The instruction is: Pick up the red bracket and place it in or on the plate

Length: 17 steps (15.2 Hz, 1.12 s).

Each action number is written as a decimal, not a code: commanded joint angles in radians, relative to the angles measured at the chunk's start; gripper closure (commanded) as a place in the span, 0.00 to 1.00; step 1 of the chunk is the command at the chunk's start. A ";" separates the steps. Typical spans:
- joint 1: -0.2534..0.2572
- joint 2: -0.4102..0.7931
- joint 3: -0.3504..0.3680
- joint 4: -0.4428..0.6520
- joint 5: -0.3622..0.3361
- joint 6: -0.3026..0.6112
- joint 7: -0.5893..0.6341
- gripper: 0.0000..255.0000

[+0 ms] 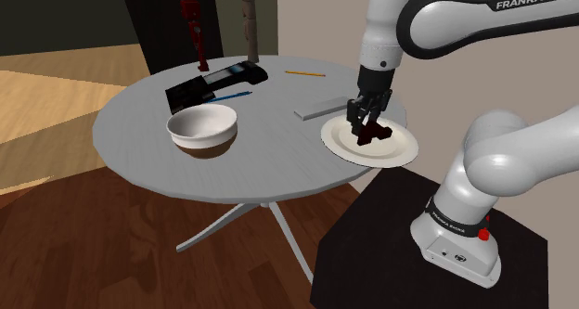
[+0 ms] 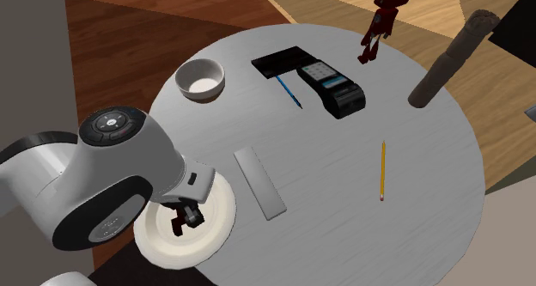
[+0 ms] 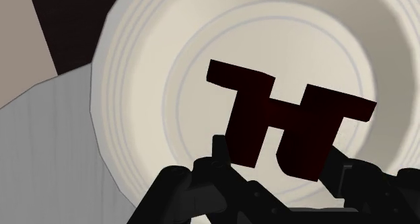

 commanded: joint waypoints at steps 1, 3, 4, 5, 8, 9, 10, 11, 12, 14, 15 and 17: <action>0.000 0.000 0.000 -0.002 0.000 0.002 0.000 1.00; 0.000 0.000 0.000 -0.002 0.000 0.002 0.000 1.00; 0.000 0.000 0.000 -0.002 0.000 0.002 0.000 1.00; 0.000 0.000 0.000 -0.002 0.000 0.002 0.000 1.00; 0.000 0.000 0.000 -0.002 0.000 0.002 0.000 0.00; 0.000 0.000 0.000 -0.002 0.000 0.002 0.000 0.00; 0.000 0.000 0.000 -0.002 0.000 0.002 0.000 0.00; 0.000 0.000 0.000 -0.002 0.000 0.002 0.000 0.00; -0.001 -0.002 -0.002 0.031 -0.002 -0.033 0.001 0.00; -0.004 -0.001 -0.007 0.099 -0.007 -0.099 0.001 0.00; -0.005 0.002 -0.009 0.126 -0.009 -0.124 0.001 0.00; -0.005 0.002 -0.009 0.126 -0.009 -0.124 0.001 0.00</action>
